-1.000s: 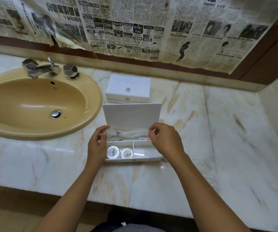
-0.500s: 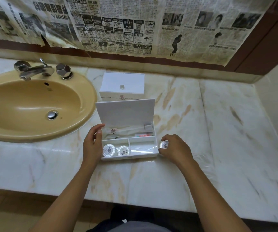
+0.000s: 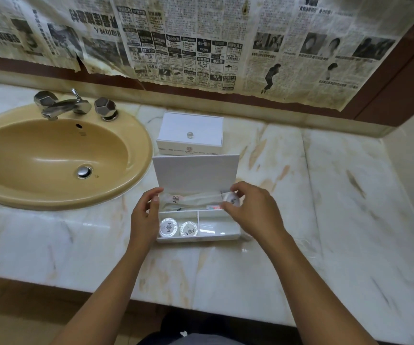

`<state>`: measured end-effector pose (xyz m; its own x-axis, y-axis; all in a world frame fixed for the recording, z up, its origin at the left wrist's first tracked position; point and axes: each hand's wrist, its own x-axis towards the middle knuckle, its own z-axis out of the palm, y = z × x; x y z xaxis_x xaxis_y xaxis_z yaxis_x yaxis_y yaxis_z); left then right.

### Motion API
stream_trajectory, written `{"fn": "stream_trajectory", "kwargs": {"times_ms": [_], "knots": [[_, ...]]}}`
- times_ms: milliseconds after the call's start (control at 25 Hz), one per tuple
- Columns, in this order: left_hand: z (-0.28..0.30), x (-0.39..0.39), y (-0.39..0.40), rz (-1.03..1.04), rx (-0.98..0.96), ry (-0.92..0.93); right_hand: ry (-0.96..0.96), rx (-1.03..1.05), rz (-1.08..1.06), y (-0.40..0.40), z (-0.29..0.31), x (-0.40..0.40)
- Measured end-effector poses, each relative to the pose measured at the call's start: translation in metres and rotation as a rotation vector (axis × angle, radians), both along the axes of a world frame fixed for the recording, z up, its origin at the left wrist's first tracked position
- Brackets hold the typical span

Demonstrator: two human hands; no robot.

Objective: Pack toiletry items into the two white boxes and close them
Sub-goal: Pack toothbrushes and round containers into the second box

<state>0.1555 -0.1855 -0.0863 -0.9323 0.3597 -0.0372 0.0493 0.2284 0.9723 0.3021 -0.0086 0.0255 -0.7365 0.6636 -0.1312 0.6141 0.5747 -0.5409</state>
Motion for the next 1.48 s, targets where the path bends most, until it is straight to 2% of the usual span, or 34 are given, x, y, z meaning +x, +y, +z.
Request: {"fn": "stream_trajectory", "kwargs": {"times_ms": [120, 240, 560, 840, 1040, 1280, 1400, 1480], "knots": [[0.000, 0.000, 0.000, -0.001, 0.005, 0.000, -0.031, -0.027, 0.167, -0.034, 0.003, -0.018], [-0.001, -0.001, 0.000, -0.003, 0.010, 0.002, -0.136, 0.048, 0.327, -0.062, -0.008, -0.034], [0.000, -0.002, -0.001, -0.011, 0.027, -0.008, -0.341, 0.210, 0.470, -0.071, -0.029, -0.062], [0.000, -0.003, -0.002, -0.018, 0.028, -0.015, -0.421, 0.245, 0.498, -0.074, -0.036, -0.069], [0.001, -0.002, -0.001, -0.016, 0.024, -0.030, -0.400, 0.276, 0.527, -0.072, -0.025, -0.069], [-0.001, -0.002, -0.001, -0.011, 0.022, -0.025, -0.517, 0.198, 0.569, -0.071, -0.030, -0.071], [-0.001, -0.003, 0.000, -0.011, 0.023, -0.025, -0.490, 0.164, 0.552, -0.070, -0.033, -0.070], [-0.002, -0.003, -0.001, -0.006, 0.017, -0.024, -0.395, 0.138, 0.510, -0.068, -0.033, -0.067]]}}
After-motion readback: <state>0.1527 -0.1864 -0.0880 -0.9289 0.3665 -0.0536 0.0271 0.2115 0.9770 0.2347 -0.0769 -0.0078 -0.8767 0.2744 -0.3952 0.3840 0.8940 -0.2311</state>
